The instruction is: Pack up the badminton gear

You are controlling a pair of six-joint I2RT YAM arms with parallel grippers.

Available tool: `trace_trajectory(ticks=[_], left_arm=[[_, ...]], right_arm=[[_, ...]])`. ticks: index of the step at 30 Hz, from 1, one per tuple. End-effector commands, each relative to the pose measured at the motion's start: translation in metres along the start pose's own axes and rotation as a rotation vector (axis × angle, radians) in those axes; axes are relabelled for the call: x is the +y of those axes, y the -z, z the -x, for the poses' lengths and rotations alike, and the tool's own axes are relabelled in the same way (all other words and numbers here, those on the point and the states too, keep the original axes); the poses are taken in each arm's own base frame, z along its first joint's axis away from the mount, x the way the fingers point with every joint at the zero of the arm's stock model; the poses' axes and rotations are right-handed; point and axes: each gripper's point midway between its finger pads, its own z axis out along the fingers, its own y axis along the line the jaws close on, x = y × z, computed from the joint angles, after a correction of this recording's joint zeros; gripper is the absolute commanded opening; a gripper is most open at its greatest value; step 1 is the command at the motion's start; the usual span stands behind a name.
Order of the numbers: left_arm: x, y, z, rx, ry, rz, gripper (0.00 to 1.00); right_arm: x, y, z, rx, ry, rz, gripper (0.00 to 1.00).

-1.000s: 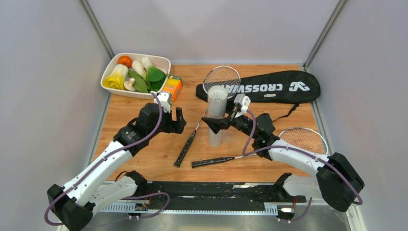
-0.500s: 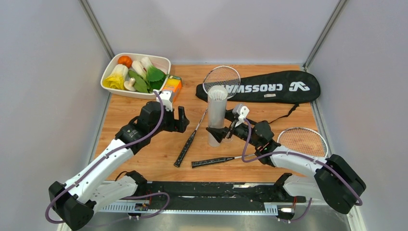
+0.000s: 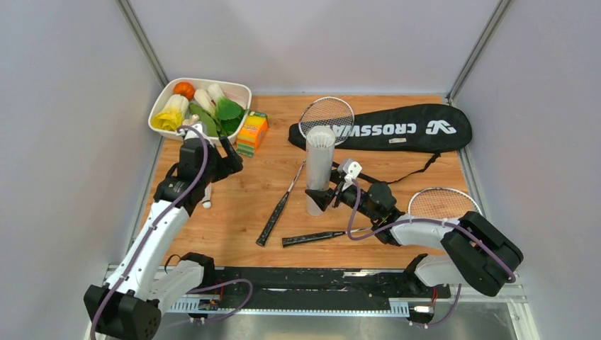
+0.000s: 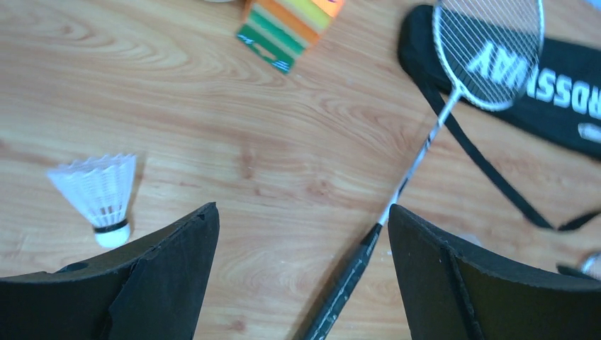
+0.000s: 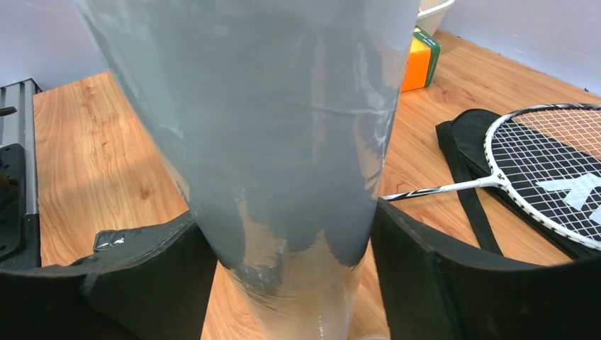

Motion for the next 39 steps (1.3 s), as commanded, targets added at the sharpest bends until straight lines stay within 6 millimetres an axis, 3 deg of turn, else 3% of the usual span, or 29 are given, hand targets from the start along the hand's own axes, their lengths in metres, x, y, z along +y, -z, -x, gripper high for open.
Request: trace_trajectory(ticks=[1, 5, 9, 13, 18, 20, 23, 27, 33, 39], left_arm=[[0.044, 0.008, 0.008, -0.069, 0.221, 0.152, 0.94], [0.081, 0.008, -0.002, -0.081, 0.394, 0.264, 0.95], [0.112, 0.001, -0.014, -0.063, 0.546, 0.321, 0.93], [0.144, -0.002, -0.012, -0.07, 0.52, 0.421, 0.93], [0.153, -0.014, 0.014, 0.015, 0.103, 0.391, 0.94], [0.164, -0.017, 0.014, 0.057, 0.023, 0.432, 0.95], [0.154, -0.032, 0.015, 0.128, -0.062, 0.339, 0.94], [0.163, -0.044, 0.007, 0.252, -0.154, 0.34, 0.94], [0.175, -0.061, -0.019, 0.424, -0.191, 0.334, 0.92], [0.163, -0.069, -0.047, 0.532, -0.162, 0.226, 0.83]], right_arm=[[-0.001, -0.01, 0.037, -0.122, 0.056, -0.002, 0.7], [-0.003, -0.014, 0.049, -0.112, 0.049, -0.011, 0.54], [0.002, -0.017, 0.07, -0.099, 0.033, 0.005, 0.51], [0.007, -0.017, 0.092, -0.08, 0.013, 0.018, 0.51], [0.019, -0.005, 0.117, -0.123, 0.002, 0.06, 0.52], [0.024, 0.0, 0.127, -0.148, -0.004, 0.075, 0.52], [0.03, 0.007, 0.137, -0.172, -0.003, 0.097, 0.52], [0.032, 0.012, 0.143, -0.184, 0.005, 0.101, 0.52], [0.037, 0.021, 0.152, -0.213, 0.0, 0.114, 0.52], [0.038, 0.025, 0.152, -0.218, 0.0, 0.114, 0.53]])
